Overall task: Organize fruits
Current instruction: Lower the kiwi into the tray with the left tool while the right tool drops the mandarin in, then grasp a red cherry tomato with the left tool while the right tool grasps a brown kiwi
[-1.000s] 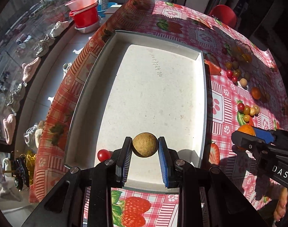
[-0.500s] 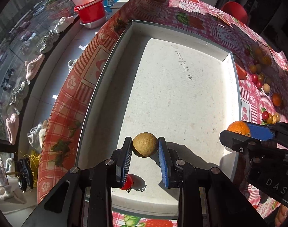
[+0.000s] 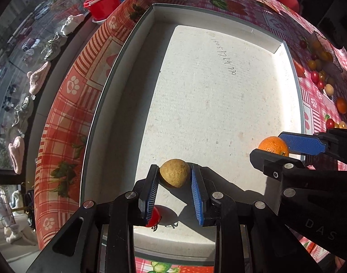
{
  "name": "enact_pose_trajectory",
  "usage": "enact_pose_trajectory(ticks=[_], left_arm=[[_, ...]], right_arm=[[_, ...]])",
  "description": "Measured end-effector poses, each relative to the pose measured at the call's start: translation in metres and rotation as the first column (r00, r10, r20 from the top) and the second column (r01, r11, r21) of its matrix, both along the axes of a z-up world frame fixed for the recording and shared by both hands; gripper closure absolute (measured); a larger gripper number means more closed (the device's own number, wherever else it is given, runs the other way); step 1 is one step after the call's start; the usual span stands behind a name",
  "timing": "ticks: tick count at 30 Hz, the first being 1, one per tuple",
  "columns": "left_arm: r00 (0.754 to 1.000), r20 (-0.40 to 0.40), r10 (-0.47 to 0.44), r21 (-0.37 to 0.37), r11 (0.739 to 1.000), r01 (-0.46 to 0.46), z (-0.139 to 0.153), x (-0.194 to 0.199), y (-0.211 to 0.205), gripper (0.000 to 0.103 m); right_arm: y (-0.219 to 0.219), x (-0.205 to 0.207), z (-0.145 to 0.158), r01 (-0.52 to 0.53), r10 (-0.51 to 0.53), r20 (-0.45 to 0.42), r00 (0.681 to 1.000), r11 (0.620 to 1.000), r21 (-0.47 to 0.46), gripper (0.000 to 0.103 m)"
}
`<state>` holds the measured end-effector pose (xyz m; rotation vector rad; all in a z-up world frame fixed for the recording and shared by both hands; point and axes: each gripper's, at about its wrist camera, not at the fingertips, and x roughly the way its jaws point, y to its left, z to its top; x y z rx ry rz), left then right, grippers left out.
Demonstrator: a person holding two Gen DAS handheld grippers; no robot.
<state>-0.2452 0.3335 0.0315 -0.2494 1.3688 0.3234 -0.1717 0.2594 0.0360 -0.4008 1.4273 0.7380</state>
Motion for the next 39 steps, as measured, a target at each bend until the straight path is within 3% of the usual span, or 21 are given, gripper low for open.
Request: enact_pose_trajectory(ticks=[1, 2, 3, 5, 12, 19, 27, 33, 39], left_arm=[[1.000, -0.006, 0.003, 0.003, 1.000, -0.003, 0.000, 0.000, 0.001, 0.057], [1.000, -0.005, 0.007, 0.011, 1.000, -0.007, 0.001, 0.000, 0.001, 0.024], [1.000, 0.015, 0.012, 0.032, 0.999, -0.012, 0.006, -0.001, 0.001, 0.016], [0.999, 0.045, -0.004, 0.057, 0.998, 0.002, 0.013, -0.003, -0.002, 0.016], [0.999, 0.019, -0.044, 0.060, 0.997, 0.042, 0.026, 0.000, -0.021, 0.016], [0.989, 0.021, -0.144, 0.059, 0.988, 0.142, 0.042, 0.002, -0.070, 0.016], [0.955, 0.074, -0.287, 0.026, 0.958, 0.286, 0.065, 0.028, -0.141, 0.016], [0.939, 0.076, -0.334, 0.036, 0.942, 0.332, 0.052, 0.064, -0.185, 0.016], [0.934, 0.067, -0.350, 0.033, 0.937, 0.349, 0.024, 0.099, -0.203, 0.016]], right_arm=[[-0.001, 0.004, 0.001, -0.001, 0.001, 0.002, 1.000, 1.000, 0.007, 0.051], [-0.002, 0.006, 0.004, 0.001, -0.001, -0.006, 1.000, 1.000, 0.029, 0.037], [-0.001, 0.006, 0.009, 0.006, -0.006, -0.010, 1.000, 0.999, 0.052, 0.020], [0.000, 0.006, 0.020, 0.014, -0.015, 0.017, 1.000, 0.997, 0.075, 0.018], [-0.023, 0.006, 0.046, 0.056, -0.062, 0.063, 0.996, 0.994, 0.091, 0.018], [-0.112, 0.006, 0.038, 0.217, -0.218, 0.032, 0.975, 0.976, 0.036, 0.018], [-0.217, 0.011, 0.019, 0.392, -0.392, 0.022, 0.920, 0.919, -0.026, 0.018], [-0.269, 0.032, 0.009, 0.466, -0.464, 0.046, 0.884, 0.882, -0.060, 0.018], [-0.284, 0.055, 0.000, 0.440, -0.436, 0.072, 0.897, 0.896, -0.052, 0.018]])
